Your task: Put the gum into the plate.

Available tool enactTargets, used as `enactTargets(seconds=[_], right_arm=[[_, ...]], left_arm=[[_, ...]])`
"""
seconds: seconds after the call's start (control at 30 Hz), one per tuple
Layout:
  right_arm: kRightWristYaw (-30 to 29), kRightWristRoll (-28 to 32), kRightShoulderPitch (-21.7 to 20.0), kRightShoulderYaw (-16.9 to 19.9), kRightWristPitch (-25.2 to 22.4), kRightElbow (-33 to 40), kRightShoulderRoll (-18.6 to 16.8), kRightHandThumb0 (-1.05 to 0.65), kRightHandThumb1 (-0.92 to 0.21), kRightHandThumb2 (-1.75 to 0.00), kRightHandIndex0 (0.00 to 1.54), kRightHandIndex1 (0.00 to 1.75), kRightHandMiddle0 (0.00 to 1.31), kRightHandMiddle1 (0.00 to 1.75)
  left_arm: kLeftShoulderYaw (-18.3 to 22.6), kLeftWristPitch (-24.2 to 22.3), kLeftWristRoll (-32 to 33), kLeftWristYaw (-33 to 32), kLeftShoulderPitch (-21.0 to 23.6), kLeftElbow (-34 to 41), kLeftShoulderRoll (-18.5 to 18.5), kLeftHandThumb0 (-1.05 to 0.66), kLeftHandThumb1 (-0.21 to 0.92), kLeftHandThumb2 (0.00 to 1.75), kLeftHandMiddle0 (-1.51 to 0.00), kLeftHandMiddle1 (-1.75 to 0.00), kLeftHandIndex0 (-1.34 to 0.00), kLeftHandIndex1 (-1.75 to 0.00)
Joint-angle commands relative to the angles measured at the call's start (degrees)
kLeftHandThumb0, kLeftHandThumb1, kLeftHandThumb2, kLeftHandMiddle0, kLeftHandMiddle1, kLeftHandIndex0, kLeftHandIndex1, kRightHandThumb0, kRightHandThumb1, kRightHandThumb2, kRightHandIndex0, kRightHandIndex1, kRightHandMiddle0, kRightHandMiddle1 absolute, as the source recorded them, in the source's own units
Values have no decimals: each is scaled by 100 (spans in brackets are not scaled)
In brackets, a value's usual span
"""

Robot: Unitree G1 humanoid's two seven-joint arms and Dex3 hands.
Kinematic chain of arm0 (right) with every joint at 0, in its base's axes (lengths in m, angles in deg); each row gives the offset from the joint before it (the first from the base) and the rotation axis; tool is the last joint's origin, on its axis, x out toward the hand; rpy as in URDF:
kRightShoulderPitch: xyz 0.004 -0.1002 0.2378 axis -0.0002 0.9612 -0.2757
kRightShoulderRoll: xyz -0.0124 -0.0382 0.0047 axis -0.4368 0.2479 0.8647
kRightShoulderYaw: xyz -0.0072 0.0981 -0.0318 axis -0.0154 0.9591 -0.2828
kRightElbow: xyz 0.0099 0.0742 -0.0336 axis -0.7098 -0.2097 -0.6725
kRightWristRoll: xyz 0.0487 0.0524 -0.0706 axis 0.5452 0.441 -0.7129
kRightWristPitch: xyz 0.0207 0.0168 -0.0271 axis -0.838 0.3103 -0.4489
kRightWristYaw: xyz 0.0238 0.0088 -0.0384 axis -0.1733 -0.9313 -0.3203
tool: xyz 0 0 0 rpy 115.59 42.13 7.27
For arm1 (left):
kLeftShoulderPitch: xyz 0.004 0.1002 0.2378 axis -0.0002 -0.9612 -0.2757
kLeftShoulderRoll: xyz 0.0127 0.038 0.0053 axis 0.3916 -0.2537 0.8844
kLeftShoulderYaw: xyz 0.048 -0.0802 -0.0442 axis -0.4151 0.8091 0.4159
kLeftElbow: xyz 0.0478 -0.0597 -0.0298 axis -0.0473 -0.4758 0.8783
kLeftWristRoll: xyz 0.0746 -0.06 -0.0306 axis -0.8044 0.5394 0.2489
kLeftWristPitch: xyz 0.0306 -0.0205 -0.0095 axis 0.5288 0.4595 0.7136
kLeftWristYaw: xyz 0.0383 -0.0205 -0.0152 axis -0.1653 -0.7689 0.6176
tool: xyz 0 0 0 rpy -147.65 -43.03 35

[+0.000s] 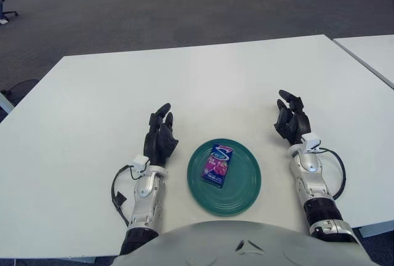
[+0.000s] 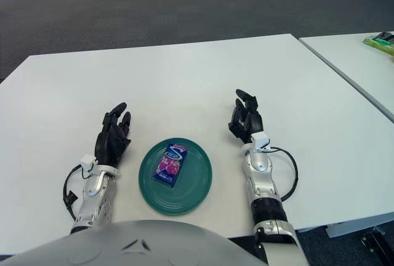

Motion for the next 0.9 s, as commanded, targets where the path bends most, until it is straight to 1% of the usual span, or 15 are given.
enactTargets(seconds=[0.0, 0.13, 0.27, 0.63, 0.87], right_arm=[[8, -168, 659, -230, -464, -51, -282, -57, -92, -90, 26, 0, 0, 52], [85, -234, 584, -250, -761, 7, -261, -57, -92, -91, 25, 0, 0, 45], [123, -306, 547, -253, -905, 13, -266, -57, -92, -91, 24, 0, 0, 40], [158, -444, 498, -297, -1055, 68, -312, -56, -92, -88, 25, 0, 0, 43], [179, -487, 541, -309, -1116, 180, -366, -56, -92, -87, 23, 0, 0, 44]], left_arm=[[104, 42, -121, -133, -522, -356, -71, -92, 92, 100, -25, 0, 0, -79], [70, 17, -201, -157, -546, -321, -84, -91, 92, 100, -22, 0, 0, -68], [62, 5, -230, -150, -553, -329, -100, -91, 92, 99, -20, 0, 0, -61], [71, 79, -207, -157, -563, -425, -170, -91, 92, 97, -18, 0, 0, -51], [81, 166, -177, -180, -576, -475, -234, -92, 92, 97, -13, 0, 0, -41]])
